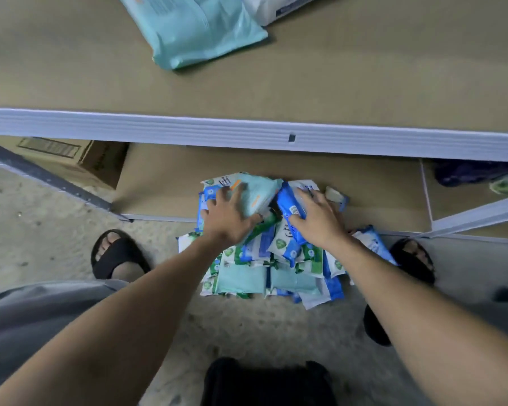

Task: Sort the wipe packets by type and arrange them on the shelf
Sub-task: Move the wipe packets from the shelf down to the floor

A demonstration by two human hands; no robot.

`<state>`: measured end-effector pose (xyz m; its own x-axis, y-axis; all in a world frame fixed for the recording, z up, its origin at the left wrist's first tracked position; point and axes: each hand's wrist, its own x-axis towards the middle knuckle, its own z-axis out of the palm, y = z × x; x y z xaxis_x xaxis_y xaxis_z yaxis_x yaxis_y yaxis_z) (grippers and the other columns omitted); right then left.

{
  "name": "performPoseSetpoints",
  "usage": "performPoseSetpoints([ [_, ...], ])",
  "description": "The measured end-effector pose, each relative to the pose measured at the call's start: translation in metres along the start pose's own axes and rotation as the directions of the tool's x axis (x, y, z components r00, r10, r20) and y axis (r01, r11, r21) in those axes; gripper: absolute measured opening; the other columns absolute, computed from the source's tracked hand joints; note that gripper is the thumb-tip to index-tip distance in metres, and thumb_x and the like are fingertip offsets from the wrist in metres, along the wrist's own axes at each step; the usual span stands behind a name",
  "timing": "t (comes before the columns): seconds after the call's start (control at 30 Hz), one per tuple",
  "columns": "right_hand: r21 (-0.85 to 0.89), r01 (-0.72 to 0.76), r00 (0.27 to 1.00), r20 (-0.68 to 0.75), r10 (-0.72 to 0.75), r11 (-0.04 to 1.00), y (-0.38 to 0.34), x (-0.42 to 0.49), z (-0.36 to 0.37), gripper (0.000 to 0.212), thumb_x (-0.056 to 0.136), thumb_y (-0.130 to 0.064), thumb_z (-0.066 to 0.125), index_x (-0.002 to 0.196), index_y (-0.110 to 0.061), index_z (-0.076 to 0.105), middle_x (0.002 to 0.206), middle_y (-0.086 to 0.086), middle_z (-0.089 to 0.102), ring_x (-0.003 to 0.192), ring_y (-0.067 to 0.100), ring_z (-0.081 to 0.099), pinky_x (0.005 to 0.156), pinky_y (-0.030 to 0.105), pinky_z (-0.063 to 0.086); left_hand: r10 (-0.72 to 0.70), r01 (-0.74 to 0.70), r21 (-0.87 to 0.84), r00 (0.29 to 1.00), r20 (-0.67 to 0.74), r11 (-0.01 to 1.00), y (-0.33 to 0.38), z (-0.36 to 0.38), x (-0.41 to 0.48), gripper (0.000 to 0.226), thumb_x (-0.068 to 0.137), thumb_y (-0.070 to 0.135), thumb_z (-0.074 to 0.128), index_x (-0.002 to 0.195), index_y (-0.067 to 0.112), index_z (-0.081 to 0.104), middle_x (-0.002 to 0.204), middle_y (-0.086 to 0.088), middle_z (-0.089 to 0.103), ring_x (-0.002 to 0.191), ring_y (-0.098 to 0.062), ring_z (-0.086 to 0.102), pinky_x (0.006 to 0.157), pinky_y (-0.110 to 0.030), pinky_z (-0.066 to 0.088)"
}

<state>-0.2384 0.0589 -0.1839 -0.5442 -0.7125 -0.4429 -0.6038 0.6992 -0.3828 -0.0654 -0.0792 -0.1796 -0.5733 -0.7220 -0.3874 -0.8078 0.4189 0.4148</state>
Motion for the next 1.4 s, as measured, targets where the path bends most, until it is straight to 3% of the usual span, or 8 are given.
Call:
performPoseSetpoints([
  [0.1,-0.015,-0.046,0.992,0.114,0.048,0.999,0.01,0.001,0.029,0.067,0.097,-0.058,0.037,0.157,-0.039,0.016,0.168,-0.002,0.008,0.152,0.025,0.014,0.119,0.048,0.022,-0.036,0.033,0.051,0.998,0.059,0.998,-0.004,0.023,-0.004,0.081,0.087,0.068,0.054,0.155,0.043,0.018,0.157,-0.01,0.02,0.137,-0.04,0.029,0.113,-0.054,0.027],
  [0.2,0.013,-0.057,0.993,0.107,0.055,0.998,0.022,-0.007,0.045,0.068,0.096,-0.063,0.029,0.157,-0.043,0.007,0.168,-0.008,-0.002,0.154,0.024,0.007,0.12,0.05,0.015,-0.05,0.05,0.025,0.999,0.005,0.998,-0.01,0.033,-0.01,0.081,0.086,0.068,0.055,0.154,0.044,0.02,0.155,-0.011,0.023,0.135,-0.039,0.031,0.111,-0.053,0.029],
  [0.57,-0.025,-0.043,0.998,-0.046,0.042,0.999,0.03,-0.072,0.07,0.071,0.095,-0.063,0.028,0.158,-0.041,0.006,0.168,-0.006,-0.003,0.145,0.034,0.024,0.115,0.047,0.03,-0.034,0.033,-0.035,0.999,-0.032,0.999,-0.005,0.045,-0.055,0.081,0.078,0.07,0.053,0.15,0.044,0.026,0.15,-0.006,0.028,0.128,-0.034,0.034,0.107,-0.049,0.035],
  [0.67,-0.08,-0.046,0.995,-0.093,0.039,0.996,0.033,-0.092,0.078,0.074,0.09,-0.066,0.016,0.159,-0.039,0.005,0.168,-0.002,-0.004,0.142,0.037,0.029,0.115,0.048,0.031,-0.036,0.034,-0.05,0.999,-0.032,0.998,-0.003,0.053,-0.076,0.084,0.075,0.071,0.047,0.151,0.042,0.025,0.152,-0.006,0.026,0.13,-0.033,0.033,0.107,-0.05,0.034],
  [0.87,0.031,-0.164,0.986,0.026,0.163,0.986,0.04,-0.089,0.081,0.068,0.1,-0.06,0.022,0.155,-0.042,-0.014,0.167,-0.004,-0.016,0.152,0.039,0.005,0.123,0.05,0.013,-0.044,0.043,-0.021,0.998,-0.045,0.999,-0.002,0.061,-0.084,0.087,0.08,0.073,0.04,0.156,0.038,0.015,0.158,-0.008,0.017,0.137,-0.036,0.026,0.11,-0.053,0.029],
  [1.03,0.076,-0.218,0.962,0.186,0.201,0.973,0.05,-0.071,0.065,0.068,0.1,-0.063,0.021,0.155,-0.044,-0.015,0.166,-0.005,-0.018,0.152,0.042,0.001,0.122,0.054,0.013,-0.073,0.072,0.031,0.997,0.021,0.997,-0.001,0.056,-0.068,0.086,0.088,0.071,0.045,0.158,0.039,0.006,0.162,-0.009,0.012,0.138,-0.038,0.026,0.112,-0.054,0.026],
  [1.23,0.019,-0.189,0.959,0.217,0.18,0.982,0.045,-0.075,0.034,0.07,0.1,-0.063,0.027,0.158,-0.04,-0.005,0.168,-0.001,-0.007,0.152,0.039,0.005,0.122,0.055,0.016,-0.051,0.034,0.123,0.989,0.139,0.992,-0.007,0.038,-0.07,0.092,0.087,0.079,0.038,0.159,0.036,0.0,0.167,-0.002,-0.001,0.143,-0.036,0.02,0.117,-0.053,0.022],
  [1.4,0.026,-0.122,0.987,0.11,0.118,0.992,0.034,-0.093,0.007,0.069,0.1,-0.058,0.034,0.159,-0.029,0.013,0.166,0.005,0.017,0.149,0.036,0.022,0.117,0.051,0.029,0.005,-0.029,0.166,0.99,0.143,0.986,-0.007,0.012,-0.08,0.081,0.088,0.077,0.041,0.153,0.032,0.026,0.166,0.0,0.012,0.143,-0.032,0.026,0.115,-0.049,0.027],
])
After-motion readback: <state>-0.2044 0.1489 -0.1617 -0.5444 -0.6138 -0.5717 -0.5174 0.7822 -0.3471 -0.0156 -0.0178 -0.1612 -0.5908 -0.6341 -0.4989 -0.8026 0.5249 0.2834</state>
